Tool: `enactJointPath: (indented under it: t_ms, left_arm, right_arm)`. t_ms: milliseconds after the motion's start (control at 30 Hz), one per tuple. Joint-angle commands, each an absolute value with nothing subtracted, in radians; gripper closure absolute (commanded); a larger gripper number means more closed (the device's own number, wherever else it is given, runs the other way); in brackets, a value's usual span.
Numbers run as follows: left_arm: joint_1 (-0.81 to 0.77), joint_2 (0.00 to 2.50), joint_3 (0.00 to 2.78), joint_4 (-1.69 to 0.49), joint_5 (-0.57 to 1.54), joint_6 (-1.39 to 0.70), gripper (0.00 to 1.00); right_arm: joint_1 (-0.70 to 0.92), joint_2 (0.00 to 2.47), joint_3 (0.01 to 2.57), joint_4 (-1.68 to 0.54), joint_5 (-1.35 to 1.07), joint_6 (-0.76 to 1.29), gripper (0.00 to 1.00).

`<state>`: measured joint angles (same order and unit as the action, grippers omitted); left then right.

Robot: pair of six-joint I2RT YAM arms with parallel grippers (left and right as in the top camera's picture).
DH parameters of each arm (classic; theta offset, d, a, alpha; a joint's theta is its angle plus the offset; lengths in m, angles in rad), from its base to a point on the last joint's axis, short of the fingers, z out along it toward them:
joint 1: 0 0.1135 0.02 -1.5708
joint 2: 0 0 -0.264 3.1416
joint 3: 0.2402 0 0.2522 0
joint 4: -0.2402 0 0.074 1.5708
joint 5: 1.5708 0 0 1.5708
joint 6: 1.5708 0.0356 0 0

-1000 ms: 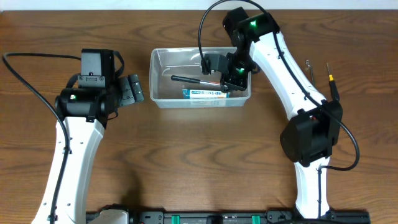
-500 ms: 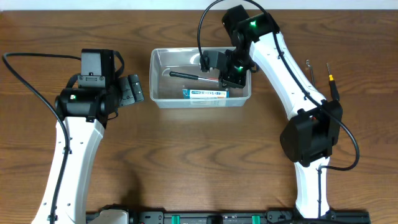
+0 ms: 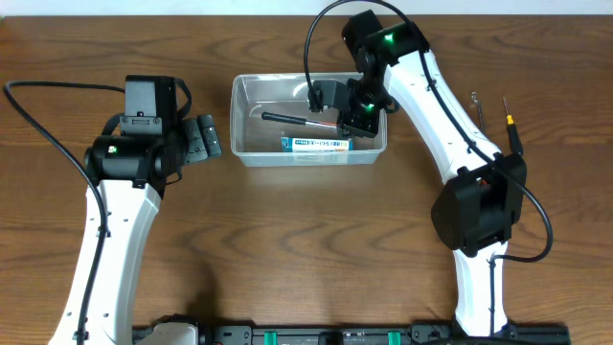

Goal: Pack container
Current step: 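Open the right gripper to drop the marker and lift away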

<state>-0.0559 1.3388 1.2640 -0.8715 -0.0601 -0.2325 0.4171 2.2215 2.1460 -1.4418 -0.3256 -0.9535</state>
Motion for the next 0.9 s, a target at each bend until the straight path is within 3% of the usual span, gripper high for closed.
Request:
enactJointPath:
  t_ms: [0, 867]
  left_arm:
    - [-0.051, 1.339, 1.276, -0.875, -0.076, -0.237, 0.02]
    - [-0.051, 1.339, 1.276, -0.875, -0.076, -0.237, 0.02]
  right_arm:
    - [0.422, 2.261, 2.138, -1.439, -0.349, -0.934, 0.95]
    - [0.422, 2.314, 2.138, -1.387, -0.302, -0.829, 0.96]
